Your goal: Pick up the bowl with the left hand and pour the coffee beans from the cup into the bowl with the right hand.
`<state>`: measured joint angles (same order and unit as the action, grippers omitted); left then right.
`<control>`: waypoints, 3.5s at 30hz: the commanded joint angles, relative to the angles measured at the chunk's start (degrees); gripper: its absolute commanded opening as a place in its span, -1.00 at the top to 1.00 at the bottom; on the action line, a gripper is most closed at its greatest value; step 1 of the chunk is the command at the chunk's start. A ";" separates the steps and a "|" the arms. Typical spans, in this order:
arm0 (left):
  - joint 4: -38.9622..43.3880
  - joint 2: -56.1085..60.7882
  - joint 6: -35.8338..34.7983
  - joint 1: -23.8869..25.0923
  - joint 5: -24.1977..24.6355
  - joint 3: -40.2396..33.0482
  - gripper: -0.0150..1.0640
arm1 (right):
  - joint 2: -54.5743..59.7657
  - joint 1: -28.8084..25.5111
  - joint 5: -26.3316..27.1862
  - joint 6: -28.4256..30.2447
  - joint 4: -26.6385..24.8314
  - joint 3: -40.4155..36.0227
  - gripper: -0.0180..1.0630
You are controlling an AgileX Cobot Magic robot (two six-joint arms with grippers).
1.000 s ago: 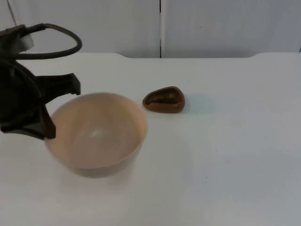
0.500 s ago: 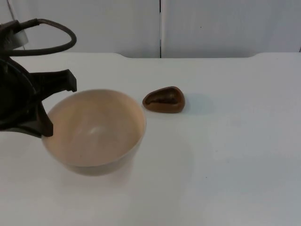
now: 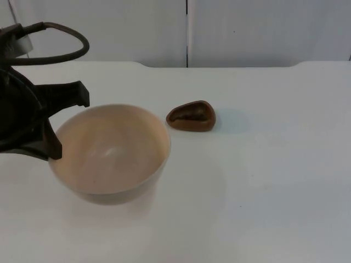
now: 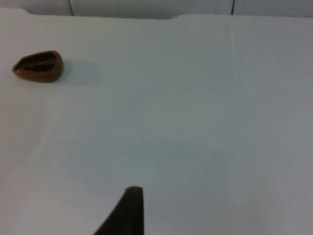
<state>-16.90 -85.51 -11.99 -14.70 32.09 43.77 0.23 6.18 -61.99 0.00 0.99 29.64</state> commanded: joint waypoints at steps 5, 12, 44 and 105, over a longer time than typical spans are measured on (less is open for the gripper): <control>-2.57 0.54 -0.29 0.12 0.10 -0.15 0.98 | -0.23 -0.41 0.37 0.45 -0.18 -0.04 -0.98; -2.13 0.54 -0.29 0.12 0.59 -0.15 0.98 | 0.52 -0.41 0.74 0.45 -0.18 0.21 -0.98; -3.27 0.54 -0.29 0.12 1.51 -0.15 0.98 | 50.09 -0.41 10.32 0.70 -0.99 26.64 -0.98; -1.94 0.54 -0.29 0.12 1.51 -0.15 0.98 | 125.13 23.20 -7.97 -9.04 -0.69 91.39 -0.67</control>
<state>-19.09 -85.51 -11.99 -14.70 33.86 43.77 125.07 29.07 -69.44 -8.41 0.00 120.26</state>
